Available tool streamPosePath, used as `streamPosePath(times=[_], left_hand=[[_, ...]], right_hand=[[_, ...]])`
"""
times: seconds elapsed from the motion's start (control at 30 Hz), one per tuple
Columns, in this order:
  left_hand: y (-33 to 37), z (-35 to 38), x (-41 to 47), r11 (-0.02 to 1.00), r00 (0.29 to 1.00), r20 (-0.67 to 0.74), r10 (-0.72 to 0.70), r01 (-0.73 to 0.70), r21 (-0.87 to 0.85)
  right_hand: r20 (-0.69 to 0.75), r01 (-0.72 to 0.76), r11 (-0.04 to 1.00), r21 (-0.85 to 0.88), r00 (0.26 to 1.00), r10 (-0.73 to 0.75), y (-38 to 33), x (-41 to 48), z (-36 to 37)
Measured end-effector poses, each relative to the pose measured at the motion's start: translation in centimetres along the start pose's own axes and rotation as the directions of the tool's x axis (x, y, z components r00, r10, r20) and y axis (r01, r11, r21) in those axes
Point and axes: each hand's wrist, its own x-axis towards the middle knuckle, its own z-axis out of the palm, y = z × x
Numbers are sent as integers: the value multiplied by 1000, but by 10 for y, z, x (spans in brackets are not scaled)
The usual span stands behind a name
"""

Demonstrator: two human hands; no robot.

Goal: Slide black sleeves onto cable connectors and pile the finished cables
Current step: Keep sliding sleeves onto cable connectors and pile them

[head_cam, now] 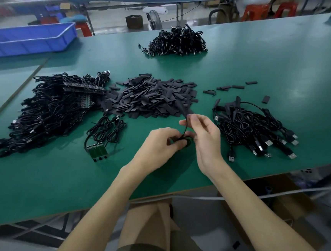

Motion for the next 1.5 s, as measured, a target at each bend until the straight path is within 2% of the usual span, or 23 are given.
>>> streamPosePath(times=[0.07, 0.13, 0.2, 0.33, 0.4, 0.47, 0.57, 0.73, 0.9, 0.97, 1.07, 1.13, 1.2, 1.27, 1.3, 1.33, 1.37, 1.43, 1.5], left_hand=[[9, -7, 7, 991, 998, -51, -47, 40, -128], [22, -15, 17, 988, 994, -96, -49, 34, -151], [40, -19, 30, 984, 994, -107, -17, -3, -181], [78, -10, 63, 951, 992, -123, 4, -42, -307], [90, 3, 78, 905, 997, -29, -69, 51, -423], [98, 18, 86, 859, 985, 106, -139, 173, -482], [102, 39, 94, 898, 964, 199, -174, 238, -370], [103, 56, 104, 968, 959, 206, -196, 223, -118], [98, 61, 99, 980, 974, 172, -147, 120, 158], [97, 60, 95, 983, 985, 125, -121, 101, 154], [96, 46, 84, 997, 997, -22, -69, 68, -33], [88, 28, 70, 993, 990, -139, -28, 12, -116], [73, 7, 49, 994, 972, -233, -15, -12, -112], [50, -17, 24, 999, 955, -295, -30, 41, 30], [38, -28, 13, 975, 951, -300, -68, 127, 184], [25, -38, 3, 899, 945, -292, -150, 253, 356], [13, -48, -6, 774, 916, -275, -293, 396, 494], [-4, -66, -24, 541, 775, -244, -583, 595, 595], [-15, -79, -37, 467, 679, -232, -697, 675, 571]], right_hand=[[-41, -35, 999, 35, 998, 36, -1, 1, -1], [-35, -48, 999, -2, 998, 47, 0, 2, 1], [44, -20, 998, -60, 999, 23, -2, 0, 5], [175, 100, 946, -308, 983, -47, -2, -4, 7], [223, 86, 937, -340, 975, -8, 0, -7, 3], [272, 58, 959, -278, 962, 21, 0, -7, -1], [289, -39, 994, -101, 955, 67, 2, -6, -6], [280, -29, 982, -187, 957, 81, 4, -5, -9], [300, -29, 979, -200, 950, 90, 4, -7, -9], [299, -14, 976, -218, 951, 80, 3, -8, -9], [330, -31, 977, -212, 939, 101, 0, -11, -7], [285, 6, 955, -296, 955, 82, 1, -10, -5], [220, 70, 907, -415, 975, 25, 4, -4, -1], [238, 84, 910, -407, 971, 17, 3, -4, 4], [251, 69, 911, -406, 967, 38, 3, -6, 4], [254, 69, 906, -419, 966, 44, 1, -7, 4], [260, 87, 895, -438, 965, 34, 1, -7, 4], [277, 112, 888, -446, 961, 18, 1, -9, 5], [285, 118, 886, -449, 958, 17, -1, -10, 5]])
